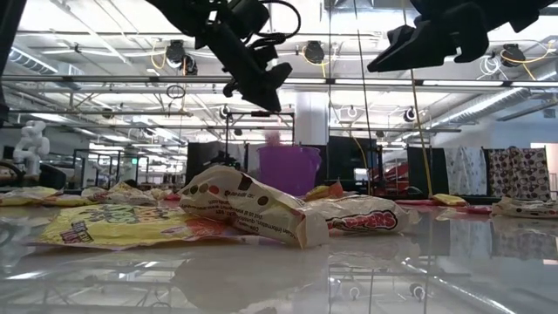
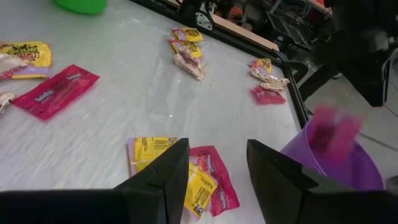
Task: Sort candy by brand, put in halloween buckets
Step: Put the red candy into the top purple bucket
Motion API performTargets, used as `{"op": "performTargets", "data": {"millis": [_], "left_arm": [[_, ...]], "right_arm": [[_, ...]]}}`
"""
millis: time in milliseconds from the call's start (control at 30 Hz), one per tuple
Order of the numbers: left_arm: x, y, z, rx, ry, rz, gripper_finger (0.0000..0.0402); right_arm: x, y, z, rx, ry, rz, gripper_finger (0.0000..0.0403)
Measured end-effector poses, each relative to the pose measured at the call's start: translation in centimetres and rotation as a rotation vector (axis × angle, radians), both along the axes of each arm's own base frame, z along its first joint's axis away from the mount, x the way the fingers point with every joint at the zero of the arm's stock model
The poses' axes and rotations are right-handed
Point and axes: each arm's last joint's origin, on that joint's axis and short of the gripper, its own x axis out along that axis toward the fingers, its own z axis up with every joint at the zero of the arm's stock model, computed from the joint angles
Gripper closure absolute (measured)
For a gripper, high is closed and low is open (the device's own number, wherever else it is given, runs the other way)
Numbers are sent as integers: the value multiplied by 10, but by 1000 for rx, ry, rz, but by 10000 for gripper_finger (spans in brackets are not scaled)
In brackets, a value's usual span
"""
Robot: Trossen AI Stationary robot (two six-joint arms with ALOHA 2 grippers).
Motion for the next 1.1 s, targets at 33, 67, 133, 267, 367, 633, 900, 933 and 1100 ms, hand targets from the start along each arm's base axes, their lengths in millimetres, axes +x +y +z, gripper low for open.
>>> {"op": "performTargets", "data": {"millis": [33,67,133,267,367,633,900,933,1100], "left_arm": [[-1,0,1,-11,-12,10,314],[-1,-1,2,-13,-15,11,304],[-2,-3,5,-9,-24,8,284],[-14,-8,17,-18,-6,7,256],[-32,-15,26,-55,70,3,250],[-79,-17,9,-193,437,43,249],[-90,-7,-31,-355,480,31,249],[-89,-10,-33,-369,484,1,249],[-81,-29,-37,-391,511,-134,249]], "right_arm": [[0,0,0,6,-1,-4,248],[0,0,0,7,-1,-4,248],[0,0,0,9,-1,-5,248],[0,0,0,2,-1,-2,248],[0,0,0,-15,3,5,248],[3,-5,-6,64,30,-64,248],[14,-11,-9,264,-43,-237,248],[16,-11,-8,304,-68,-258,248],[18,-10,-4,512,-150,-328,248]]}}
